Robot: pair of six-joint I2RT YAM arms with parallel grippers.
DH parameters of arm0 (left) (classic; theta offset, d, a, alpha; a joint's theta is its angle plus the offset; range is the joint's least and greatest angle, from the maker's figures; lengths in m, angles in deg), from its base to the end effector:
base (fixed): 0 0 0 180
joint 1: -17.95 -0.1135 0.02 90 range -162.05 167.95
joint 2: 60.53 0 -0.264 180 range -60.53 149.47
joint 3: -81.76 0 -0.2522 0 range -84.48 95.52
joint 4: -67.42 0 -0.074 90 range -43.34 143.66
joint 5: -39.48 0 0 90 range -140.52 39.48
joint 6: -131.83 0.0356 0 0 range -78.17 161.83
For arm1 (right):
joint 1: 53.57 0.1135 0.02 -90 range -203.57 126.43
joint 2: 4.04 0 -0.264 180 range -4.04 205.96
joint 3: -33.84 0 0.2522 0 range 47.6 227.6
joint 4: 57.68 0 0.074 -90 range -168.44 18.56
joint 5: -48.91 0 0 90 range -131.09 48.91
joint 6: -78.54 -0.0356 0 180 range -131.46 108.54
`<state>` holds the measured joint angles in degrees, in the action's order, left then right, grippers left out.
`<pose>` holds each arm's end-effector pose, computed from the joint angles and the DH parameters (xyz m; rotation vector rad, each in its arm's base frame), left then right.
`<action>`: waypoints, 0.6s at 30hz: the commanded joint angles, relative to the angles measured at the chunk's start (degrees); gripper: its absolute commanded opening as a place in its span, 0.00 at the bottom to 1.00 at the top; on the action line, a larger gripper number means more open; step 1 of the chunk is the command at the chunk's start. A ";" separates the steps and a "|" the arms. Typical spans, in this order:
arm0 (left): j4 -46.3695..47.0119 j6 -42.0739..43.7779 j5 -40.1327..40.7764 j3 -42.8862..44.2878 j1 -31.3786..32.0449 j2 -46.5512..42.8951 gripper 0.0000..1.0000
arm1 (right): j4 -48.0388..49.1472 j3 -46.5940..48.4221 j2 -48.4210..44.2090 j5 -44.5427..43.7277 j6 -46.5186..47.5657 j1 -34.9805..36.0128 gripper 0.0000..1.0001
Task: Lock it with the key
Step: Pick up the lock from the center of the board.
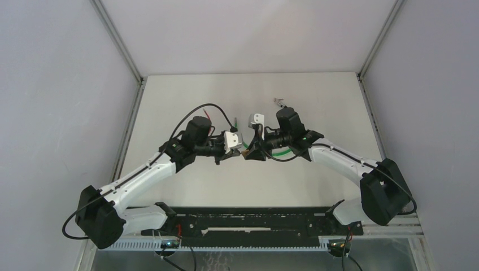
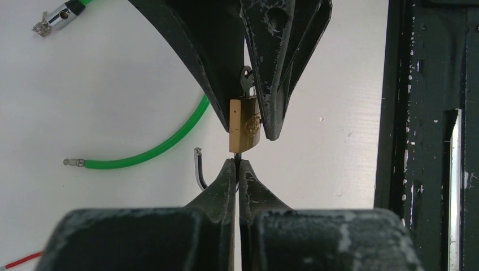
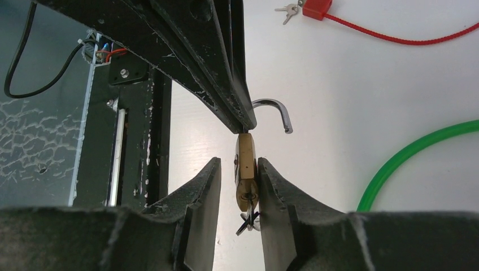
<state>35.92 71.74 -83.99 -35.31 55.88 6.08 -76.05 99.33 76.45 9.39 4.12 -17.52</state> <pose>0.1864 -0.1702 0.2799 1.4635 1.5814 -0.7158 0.2270 0.1992 0.2554 -1.3662 1.6244 1.1513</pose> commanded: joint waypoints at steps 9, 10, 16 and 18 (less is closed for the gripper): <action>1.65 -0.29 -0.92 2.38 0.30 -1.90 0.00 | -2.73 3.27 0.30 1.08 3.55 0.95 0.26; 1.70 -0.20 -0.91 2.41 0.30 -1.92 0.00 | -3.51 3.60 0.46 1.05 3.85 1.01 0.23; 1.74 -0.20 -0.85 2.34 0.31 -1.85 0.00 | -6.33 5.51 0.52 1.04 5.47 0.94 0.00; 1.82 -0.04 -1.00 2.31 0.30 -2.15 0.02 | -6.31 5.54 -0.11 1.54 5.29 0.07 0.00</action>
<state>35.53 71.76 -84.04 -35.31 55.97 6.01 -82.01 102.50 77.61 8.74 8.03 -17.39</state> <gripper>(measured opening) 0.011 0.165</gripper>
